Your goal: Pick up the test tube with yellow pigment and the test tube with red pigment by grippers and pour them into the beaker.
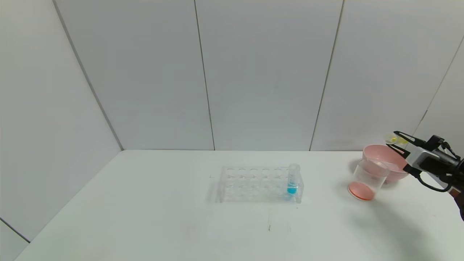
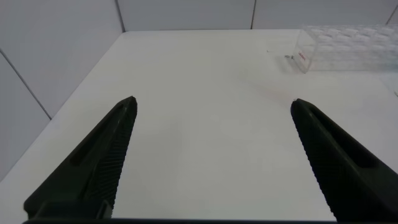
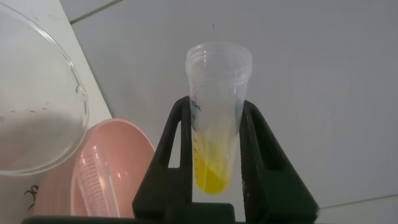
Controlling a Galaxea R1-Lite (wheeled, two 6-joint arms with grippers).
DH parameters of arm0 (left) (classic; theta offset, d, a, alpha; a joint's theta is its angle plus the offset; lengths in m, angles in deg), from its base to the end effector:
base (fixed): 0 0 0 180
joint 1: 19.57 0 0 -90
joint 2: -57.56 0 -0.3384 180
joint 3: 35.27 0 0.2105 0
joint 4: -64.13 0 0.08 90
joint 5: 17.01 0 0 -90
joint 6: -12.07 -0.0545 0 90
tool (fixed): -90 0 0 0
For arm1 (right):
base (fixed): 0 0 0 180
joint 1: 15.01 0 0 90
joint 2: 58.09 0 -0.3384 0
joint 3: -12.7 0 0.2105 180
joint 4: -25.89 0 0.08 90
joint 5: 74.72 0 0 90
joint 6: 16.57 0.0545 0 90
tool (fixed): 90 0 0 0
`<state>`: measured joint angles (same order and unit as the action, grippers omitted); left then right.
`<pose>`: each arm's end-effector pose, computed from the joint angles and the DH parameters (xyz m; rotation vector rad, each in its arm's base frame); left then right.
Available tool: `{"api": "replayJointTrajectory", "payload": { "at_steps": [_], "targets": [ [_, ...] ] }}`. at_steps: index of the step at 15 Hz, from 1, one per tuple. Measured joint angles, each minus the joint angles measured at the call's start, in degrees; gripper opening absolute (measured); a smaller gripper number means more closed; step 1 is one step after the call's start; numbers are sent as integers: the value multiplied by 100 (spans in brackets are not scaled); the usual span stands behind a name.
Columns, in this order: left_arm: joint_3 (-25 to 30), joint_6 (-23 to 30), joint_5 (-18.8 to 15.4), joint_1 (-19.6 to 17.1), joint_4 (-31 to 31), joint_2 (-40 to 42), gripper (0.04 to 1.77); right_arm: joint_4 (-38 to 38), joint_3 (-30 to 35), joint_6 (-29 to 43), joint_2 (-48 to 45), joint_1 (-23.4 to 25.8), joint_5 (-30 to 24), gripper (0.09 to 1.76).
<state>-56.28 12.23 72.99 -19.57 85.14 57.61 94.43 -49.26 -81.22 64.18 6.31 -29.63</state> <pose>-0.0075 0.0000 0.0755 -0.0028 -0.0009 0.0000 0.3888 -0.1104 0.1202 -1.1891 -0.3423 0.3002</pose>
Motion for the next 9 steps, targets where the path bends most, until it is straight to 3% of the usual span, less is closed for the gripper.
{"api": "replayJointTrajectory", "payload": {
  "at_steps": [9],
  "targets": [
    [0, 0, 0, 0, 0, 0, 176, -11, 324, -1442, -28, 78, -68, 51]
  ]
}}
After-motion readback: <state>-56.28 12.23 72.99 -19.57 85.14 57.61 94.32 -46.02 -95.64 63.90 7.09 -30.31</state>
